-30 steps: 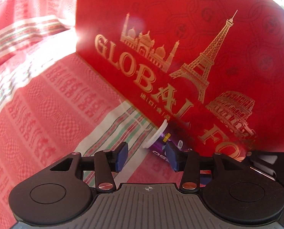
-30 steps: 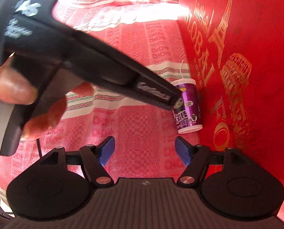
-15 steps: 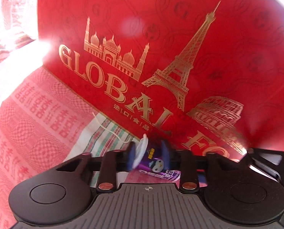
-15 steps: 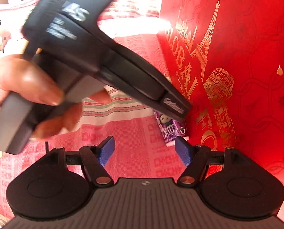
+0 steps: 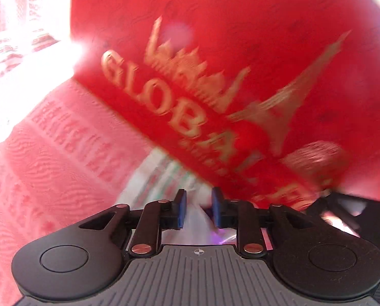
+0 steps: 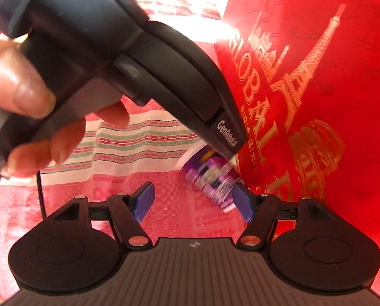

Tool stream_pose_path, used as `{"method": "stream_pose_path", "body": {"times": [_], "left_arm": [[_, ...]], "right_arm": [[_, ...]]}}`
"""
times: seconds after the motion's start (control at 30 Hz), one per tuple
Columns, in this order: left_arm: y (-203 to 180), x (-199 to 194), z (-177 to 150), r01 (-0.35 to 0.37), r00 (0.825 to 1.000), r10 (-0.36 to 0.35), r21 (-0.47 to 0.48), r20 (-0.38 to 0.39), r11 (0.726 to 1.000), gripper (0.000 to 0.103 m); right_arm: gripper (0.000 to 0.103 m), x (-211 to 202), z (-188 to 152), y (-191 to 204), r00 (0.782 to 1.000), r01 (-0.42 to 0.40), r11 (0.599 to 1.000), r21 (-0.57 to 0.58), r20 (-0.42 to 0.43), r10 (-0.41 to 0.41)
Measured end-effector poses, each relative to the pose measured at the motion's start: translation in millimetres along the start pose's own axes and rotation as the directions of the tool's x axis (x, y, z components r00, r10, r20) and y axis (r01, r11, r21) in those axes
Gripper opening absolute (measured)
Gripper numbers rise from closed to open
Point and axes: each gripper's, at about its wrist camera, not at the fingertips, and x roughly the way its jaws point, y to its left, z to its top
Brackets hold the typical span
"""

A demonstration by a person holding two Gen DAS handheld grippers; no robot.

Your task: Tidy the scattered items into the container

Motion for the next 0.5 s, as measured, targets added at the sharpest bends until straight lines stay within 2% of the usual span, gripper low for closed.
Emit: {"method": "stream_pose_path", "body": {"times": [0.1, 0.23, 0.27, 0.33, 0.4, 0.5], "left_arm": [[9, 7, -8, -0.019, 0.999, 0.018, -0.012, -0.043, 1.000, 0.025], [21, -7, -16, 0.025, 1.000, -0.024, -0.094, 0.003, 0.995, 0.030], [23, -11, -17, 0.025, 1.000, -0.023, -0.109, 0.016, 0.994, 0.034], [25, -16, -18, 0.018, 0.999, -0.013, -0.119, 0.036, 0.993, 0.035], [26, -18, -20, 0.019, 0.999, -0.015, -0.116, 0.037, 0.993, 0.035], [24, -16, -24, -0.003, 1.000, 0.005, -0.091, 0.026, 0.996, 0.035]], "right_arm": [[0.069, 8, 3, 6, 0.999, 0.028, 0.999, -0.038, -0.014, -0.029], [0.063, 23, 2, 13, 0.997, 0.056, 0.993, -0.106, -0.041, -0.061], [0.060, 23, 3, 11, 0.998, 0.049, 0.995, -0.087, -0.033, -0.052], [0.057, 24, 6, 2, 0.999, 0.014, 1.000, -0.012, -0.051, -0.015], [0.055, 22, 8, -6, 0.999, -0.028, 0.999, 0.045, -0.032, 0.029], [0.055, 18, 12, -7, 0.999, -0.038, 0.999, 0.034, -0.002, 0.038]]}}
